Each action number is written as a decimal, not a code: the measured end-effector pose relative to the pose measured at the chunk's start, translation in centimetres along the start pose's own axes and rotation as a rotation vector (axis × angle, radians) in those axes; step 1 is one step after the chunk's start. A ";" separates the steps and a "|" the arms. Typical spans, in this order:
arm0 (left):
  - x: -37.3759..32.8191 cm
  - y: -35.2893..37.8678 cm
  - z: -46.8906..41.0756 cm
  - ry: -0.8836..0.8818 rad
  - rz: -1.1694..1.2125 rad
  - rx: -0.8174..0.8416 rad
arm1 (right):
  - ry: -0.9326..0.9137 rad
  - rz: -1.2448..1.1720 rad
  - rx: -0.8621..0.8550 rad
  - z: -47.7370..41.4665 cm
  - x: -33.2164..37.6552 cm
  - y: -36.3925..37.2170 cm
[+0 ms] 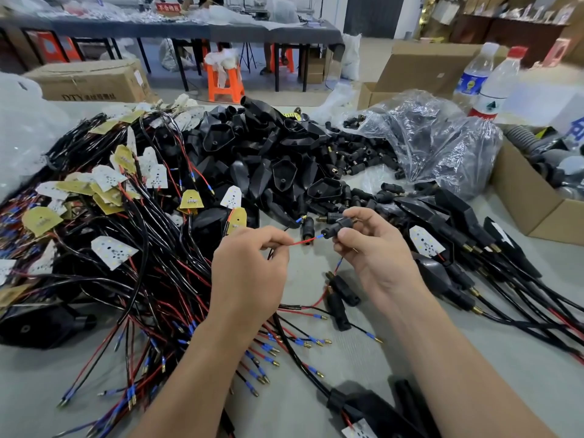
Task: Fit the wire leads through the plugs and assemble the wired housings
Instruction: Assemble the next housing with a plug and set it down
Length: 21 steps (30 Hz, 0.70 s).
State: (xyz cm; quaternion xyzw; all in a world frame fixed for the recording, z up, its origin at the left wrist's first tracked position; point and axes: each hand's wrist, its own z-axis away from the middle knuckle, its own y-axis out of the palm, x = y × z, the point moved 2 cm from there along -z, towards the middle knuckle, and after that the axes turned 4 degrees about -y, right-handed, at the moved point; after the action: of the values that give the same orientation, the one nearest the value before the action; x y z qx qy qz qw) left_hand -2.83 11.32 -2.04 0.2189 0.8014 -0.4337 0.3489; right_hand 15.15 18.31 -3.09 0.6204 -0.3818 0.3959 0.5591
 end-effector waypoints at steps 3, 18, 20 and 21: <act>-0.1 -0.1 -0.2 -0.017 -0.014 0.009 | -0.017 0.089 0.014 0.0 0.0 0.1; -1.3 -0.2 0.3 -0.042 0.119 0.067 | 0.012 -0.088 0.058 1.4 0.1 1.0; -1.3 0.0 0.4 -0.038 0.146 0.074 | 0.004 -0.026 0.104 1.7 0.1 1.3; -1.2 0.1 0.5 -0.036 0.158 0.077 | -0.002 0.022 0.128 1.9 0.0 1.5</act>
State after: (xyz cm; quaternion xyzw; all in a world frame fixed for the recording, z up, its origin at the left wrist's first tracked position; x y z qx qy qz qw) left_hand -1.73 10.91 -1.39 0.2869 0.7578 -0.4394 0.3877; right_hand 13.95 16.29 -2.62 0.6511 -0.3629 0.4250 0.5136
